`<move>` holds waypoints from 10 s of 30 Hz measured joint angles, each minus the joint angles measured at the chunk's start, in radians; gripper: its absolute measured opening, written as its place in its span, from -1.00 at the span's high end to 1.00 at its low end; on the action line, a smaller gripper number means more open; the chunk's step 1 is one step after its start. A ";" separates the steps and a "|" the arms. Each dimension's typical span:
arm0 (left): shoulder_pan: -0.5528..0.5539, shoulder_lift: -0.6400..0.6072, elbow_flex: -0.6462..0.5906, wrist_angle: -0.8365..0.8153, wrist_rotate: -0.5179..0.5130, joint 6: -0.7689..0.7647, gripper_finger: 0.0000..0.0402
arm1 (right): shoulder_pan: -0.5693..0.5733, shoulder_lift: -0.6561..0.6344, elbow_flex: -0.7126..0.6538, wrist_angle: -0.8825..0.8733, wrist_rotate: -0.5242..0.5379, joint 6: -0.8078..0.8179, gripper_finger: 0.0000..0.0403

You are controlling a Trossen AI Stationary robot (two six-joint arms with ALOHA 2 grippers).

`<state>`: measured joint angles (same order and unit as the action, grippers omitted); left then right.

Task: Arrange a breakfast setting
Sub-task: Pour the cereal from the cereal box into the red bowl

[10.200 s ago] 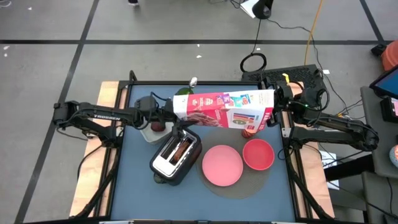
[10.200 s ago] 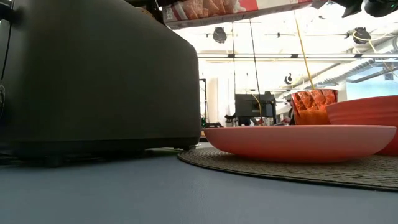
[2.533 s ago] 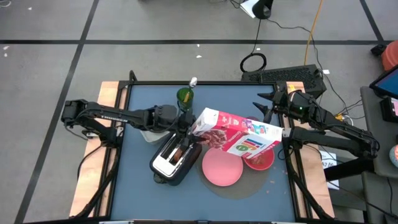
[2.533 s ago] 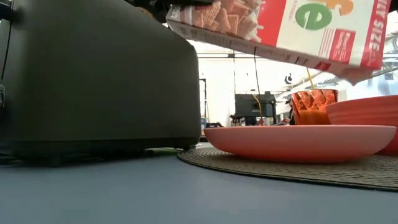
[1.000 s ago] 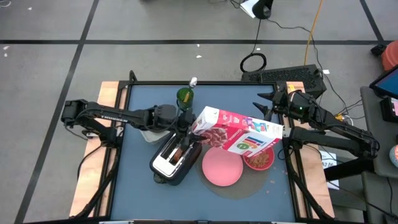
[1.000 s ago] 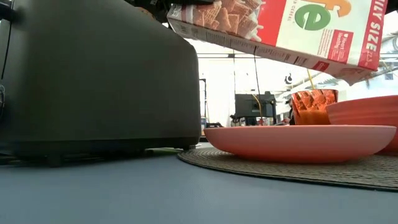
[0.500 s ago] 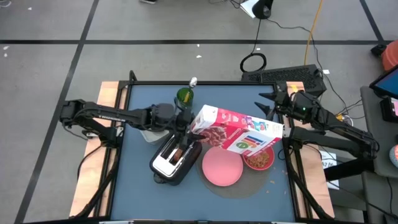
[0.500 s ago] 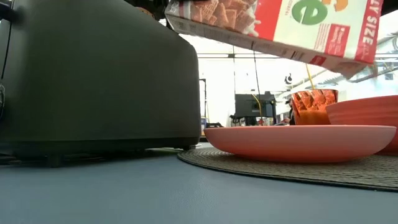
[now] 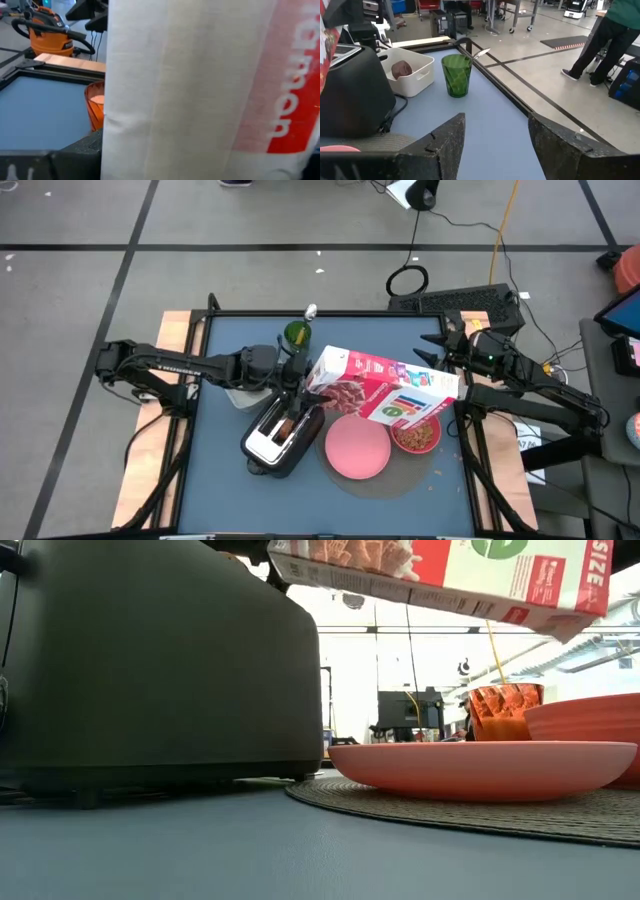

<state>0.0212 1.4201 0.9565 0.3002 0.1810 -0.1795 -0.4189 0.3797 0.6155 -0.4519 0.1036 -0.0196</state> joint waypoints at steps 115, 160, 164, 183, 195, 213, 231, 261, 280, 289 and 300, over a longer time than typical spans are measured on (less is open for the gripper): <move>0.130 0.015 -0.001 1.025 0.000 0.203 -0.35 | 0.083 0.880 -0.063 1.769 -0.287 0.363 -0.79; 0.128 0.241 0.000 1.053 -0.078 0.065 -0.35 | 0.225 0.882 0.117 1.709 -0.290 0.057 -0.97; 0.128 0.241 0.000 1.043 -0.078 0.069 -0.35 | 0.225 0.882 0.117 1.707 -0.288 0.058 -0.97; 0.128 0.241 0.000 0.982 -0.078 0.071 -0.35 | 0.225 0.882 0.116 1.698 -0.290 0.087 -0.94; 0.128 0.242 0.000 0.982 -0.073 0.071 -0.35 | 0.224 0.881 0.116 1.692 -0.287 0.086 -0.44; 0.128 0.243 0.000 0.982 -0.074 0.066 -0.35 | 0.224 0.880 0.116 1.689 -0.287 0.085 0.00; 0.130 0.243 0.000 0.976 -0.079 0.077 -0.90 | 0.217 0.880 0.115 1.673 -0.292 0.088 0.01; 0.197 0.242 -0.001 0.639 -0.069 0.063 -0.96 | 0.094 0.377 0.113 0.654 0.351 -0.196 0.02; 0.195 0.242 -0.001 0.635 -0.070 0.061 -0.95 | 0.088 0.343 -0.110 0.579 0.676 -0.096 0.02; 0.195 0.242 -0.001 0.634 -0.070 0.061 -0.95 | 0.088 0.310 -0.228 0.586 0.710 -0.016 0.02; 0.195 0.242 -0.001 0.630 -0.071 0.060 -0.96 | 0.088 0.264 -0.370 0.642 0.710 0.062 0.05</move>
<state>0.2165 1.6623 0.9558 0.9306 0.1104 -0.1200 -0.3305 0.6435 0.2451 0.1899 0.8140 0.0428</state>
